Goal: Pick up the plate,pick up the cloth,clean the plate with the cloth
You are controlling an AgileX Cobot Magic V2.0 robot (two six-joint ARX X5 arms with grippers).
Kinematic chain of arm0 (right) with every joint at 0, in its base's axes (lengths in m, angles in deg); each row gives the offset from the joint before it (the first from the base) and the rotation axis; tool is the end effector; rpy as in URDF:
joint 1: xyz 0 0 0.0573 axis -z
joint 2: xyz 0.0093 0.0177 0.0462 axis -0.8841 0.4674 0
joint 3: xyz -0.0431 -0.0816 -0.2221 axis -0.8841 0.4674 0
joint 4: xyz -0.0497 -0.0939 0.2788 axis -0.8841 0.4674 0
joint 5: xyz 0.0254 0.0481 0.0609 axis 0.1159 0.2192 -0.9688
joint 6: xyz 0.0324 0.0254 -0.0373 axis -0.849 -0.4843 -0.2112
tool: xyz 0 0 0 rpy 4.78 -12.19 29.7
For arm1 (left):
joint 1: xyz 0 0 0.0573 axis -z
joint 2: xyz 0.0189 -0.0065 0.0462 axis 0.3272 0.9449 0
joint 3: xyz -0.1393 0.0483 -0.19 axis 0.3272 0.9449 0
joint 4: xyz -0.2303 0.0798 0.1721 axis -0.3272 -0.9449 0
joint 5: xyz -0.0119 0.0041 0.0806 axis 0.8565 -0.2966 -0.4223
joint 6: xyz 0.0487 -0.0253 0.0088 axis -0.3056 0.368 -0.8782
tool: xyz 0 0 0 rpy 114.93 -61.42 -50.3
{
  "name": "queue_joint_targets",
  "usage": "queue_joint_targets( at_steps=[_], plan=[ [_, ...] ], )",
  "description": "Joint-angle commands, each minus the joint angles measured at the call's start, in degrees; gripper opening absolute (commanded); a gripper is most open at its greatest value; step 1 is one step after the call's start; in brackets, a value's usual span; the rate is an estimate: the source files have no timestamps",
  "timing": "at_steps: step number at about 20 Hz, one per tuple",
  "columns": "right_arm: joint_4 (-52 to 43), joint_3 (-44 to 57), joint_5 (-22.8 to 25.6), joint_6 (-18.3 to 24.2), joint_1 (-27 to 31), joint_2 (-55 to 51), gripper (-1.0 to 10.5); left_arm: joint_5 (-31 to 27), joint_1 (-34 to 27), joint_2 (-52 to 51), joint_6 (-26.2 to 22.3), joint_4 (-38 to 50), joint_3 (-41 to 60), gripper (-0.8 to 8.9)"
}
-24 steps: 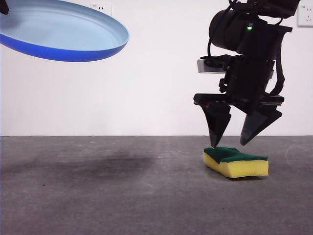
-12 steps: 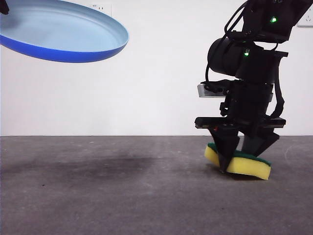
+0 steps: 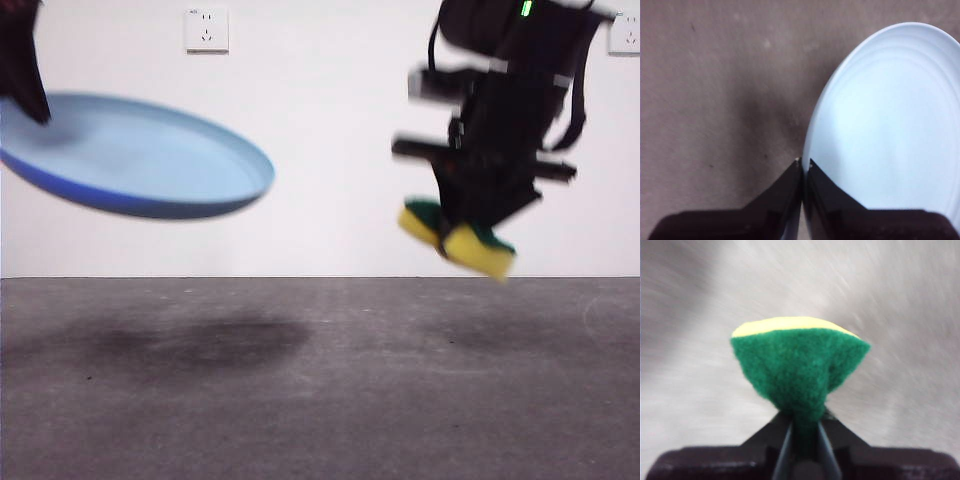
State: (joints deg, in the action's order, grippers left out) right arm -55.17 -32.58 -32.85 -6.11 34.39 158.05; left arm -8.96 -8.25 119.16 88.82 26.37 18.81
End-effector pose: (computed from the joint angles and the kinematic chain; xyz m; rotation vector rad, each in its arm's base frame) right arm 0.3246 0.1716 0.1861 -0.1749 0.9717 0.4368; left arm 0.2848 -0.0576 0.2879 0.0078 0.8189 -0.2540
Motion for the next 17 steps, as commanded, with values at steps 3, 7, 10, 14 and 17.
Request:
queue_joint_targets(
  at_steps=[3, 7, 10, 14, 17],
  plan=[
    [-0.61, 0.04, -4.87, -2.91, -3.98, -7.87, -0.1, 6.38, 3.67, 7.08, 1.66, 3.08, -0.13, -0.08],
    [-1.88, 0.04, -4.81, -2.93, -10.34, -9.51, -0.1, 8.63, 11.21, 9.25, 5.38, 7.98, -0.13, -0.08],
    [-4.15, 0.04, -4.48, -2.93, -14.01, -7.52, -0.1, 8.68, 16.46, 9.25, 8.07, 11.80, -0.13, -0.08],
    [-4.09, 0.04, -4.85, -2.91, -17.31, -3.43, -0.1, 8.44, 18.71, 9.22, 11.15, 15.54, -0.13, -0.08],
    [-0.90, 0.04, -4.33, -2.40, -20.65, -2.84, -0.1, 7.74, 18.32, 9.22, 11.47, 15.58, -0.13, -0.08]
  ],
)
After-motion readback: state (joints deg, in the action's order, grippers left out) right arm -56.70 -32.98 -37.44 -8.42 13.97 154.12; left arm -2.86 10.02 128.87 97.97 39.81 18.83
